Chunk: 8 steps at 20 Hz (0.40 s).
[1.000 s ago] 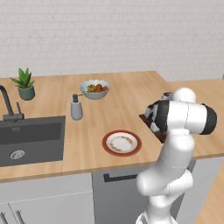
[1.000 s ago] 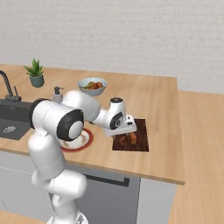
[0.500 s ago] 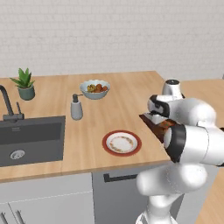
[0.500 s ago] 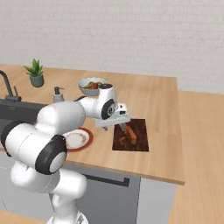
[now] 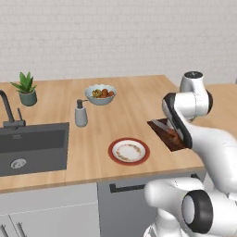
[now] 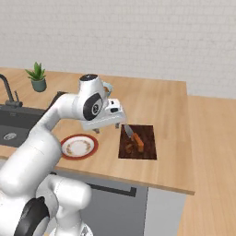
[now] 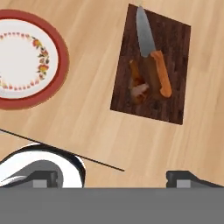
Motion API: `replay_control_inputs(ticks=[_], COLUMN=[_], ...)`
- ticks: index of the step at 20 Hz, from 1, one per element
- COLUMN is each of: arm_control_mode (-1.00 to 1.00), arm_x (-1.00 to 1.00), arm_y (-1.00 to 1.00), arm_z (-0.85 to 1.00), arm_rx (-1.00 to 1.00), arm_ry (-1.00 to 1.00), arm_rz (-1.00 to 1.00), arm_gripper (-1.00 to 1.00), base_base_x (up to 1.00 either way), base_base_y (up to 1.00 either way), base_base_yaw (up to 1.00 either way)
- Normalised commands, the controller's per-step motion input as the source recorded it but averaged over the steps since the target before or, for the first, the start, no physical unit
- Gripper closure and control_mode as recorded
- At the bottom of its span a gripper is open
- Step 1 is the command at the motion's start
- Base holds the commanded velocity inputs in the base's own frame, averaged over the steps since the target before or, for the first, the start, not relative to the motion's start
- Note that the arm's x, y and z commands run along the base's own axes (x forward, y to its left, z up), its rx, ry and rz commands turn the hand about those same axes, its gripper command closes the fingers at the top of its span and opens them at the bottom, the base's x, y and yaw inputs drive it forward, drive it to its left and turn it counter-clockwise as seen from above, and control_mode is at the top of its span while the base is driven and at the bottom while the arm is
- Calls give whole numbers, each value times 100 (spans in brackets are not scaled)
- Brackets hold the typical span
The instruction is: Pick up the knife from the drawer and place it on the cutting board. Then place the meat from the plate to the cutting board.
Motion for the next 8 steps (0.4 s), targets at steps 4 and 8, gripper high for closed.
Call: replay_control_inputs(ticks=[4,8], arm_control_mode=[-100,-100], arm_x=[-88,-95], arm_y=[2,0], arm_z=[100,100], arm_rx=[-9,-13], arm_ry=[-24,-55], arm_rz=[0,0], arm_gripper=[-100,-100], base_base_x=[0,0], base_base_y=[0,0], base_base_yaw=[0,0])
